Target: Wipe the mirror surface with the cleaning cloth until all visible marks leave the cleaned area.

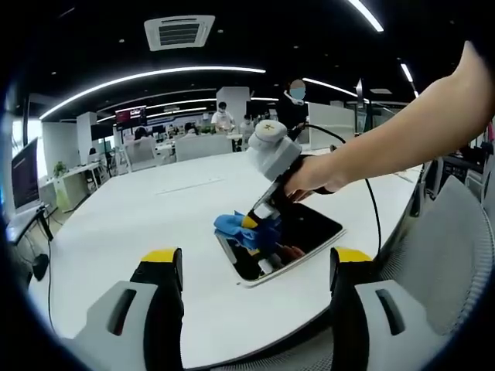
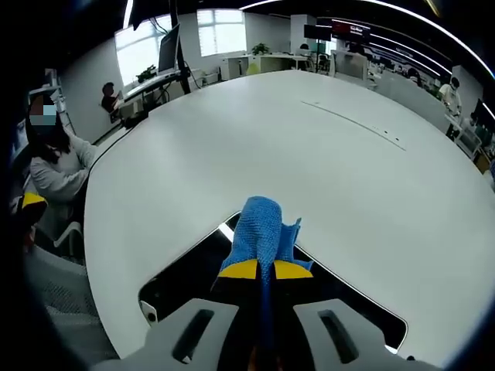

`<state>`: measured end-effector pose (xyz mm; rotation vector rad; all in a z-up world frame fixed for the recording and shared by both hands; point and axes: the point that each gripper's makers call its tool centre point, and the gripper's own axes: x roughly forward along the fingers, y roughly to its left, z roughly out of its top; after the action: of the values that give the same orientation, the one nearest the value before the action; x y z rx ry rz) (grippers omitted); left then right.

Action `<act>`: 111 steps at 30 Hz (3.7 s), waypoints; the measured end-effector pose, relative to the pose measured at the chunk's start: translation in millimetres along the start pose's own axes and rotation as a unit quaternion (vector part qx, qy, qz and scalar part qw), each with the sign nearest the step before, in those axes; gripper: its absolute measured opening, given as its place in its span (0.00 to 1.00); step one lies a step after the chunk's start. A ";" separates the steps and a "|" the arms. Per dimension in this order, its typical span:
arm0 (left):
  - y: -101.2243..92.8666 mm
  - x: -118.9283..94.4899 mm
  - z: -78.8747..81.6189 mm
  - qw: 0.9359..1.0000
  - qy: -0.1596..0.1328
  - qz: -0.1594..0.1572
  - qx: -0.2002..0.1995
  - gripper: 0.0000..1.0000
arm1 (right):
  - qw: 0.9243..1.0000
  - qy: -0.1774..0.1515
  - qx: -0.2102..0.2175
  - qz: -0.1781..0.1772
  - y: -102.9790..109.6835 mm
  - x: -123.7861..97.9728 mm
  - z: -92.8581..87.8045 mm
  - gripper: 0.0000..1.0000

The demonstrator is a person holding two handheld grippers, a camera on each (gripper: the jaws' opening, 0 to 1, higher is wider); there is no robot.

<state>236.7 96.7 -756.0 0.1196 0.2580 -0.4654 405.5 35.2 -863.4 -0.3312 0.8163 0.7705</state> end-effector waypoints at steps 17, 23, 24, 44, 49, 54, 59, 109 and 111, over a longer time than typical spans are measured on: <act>1.2 -0.1 -1.7 1.000 0.005 0.005 -0.001 0.77 | 1.000 0.006 0.006 0.007 -7.3 -4.1 -5.7 0.00; 0.8 0.5 -1.4 1.000 0.005 0.004 -0.001 0.77 | 1.000 0.008 0.021 0.004 -7.5 -4.2 -5.7 0.00; 0.9 0.5 -1.5 1.000 0.005 0.004 -0.001 0.77 | 1.000 0.008 0.022 0.003 -6.9 -4.3 -6.0 0.00; 1.9 1.2 -1.6 1.000 0.006 0.008 -0.001 0.77 | 1.000 0.018 -0.002 0.023 15.3 -13.9 -19.5 0.00; 1.9 1.4 -1.8 1.000 0.007 0.007 -0.001 0.77 | 0.999 0.021 -0.008 0.028 22.9 -17.3 -23.8 0.00; 2.2 1.3 -1.6 1.000 0.006 0.007 -0.001 0.77 | 0.999 0.018 -0.005 0.039 28.5 -21.5 -28.7 0.00; 1.5 1.3 -1.0 1.000 0.004 0.004 0.000 0.77 | 0.999 0.023 -0.015 0.047 35.8 -25.2 -33.4 0.00; 1.8 0.2 -5.7 1.000 0.017 0.010 -0.005 0.88 | 0.996 0.015 -0.034 0.077 70.8 -52.4 -66.5 0.00; 1.5 0.4 -6.5 1.000 0.019 0.009 -0.006 0.87 | 0.997 0.016 -0.035 0.072 65.9 -54.6 -69.0 0.00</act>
<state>236.3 99.0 -762.4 0.1196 0.2970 -0.4444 297.2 16.6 -865.9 -0.3502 0.8520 0.9317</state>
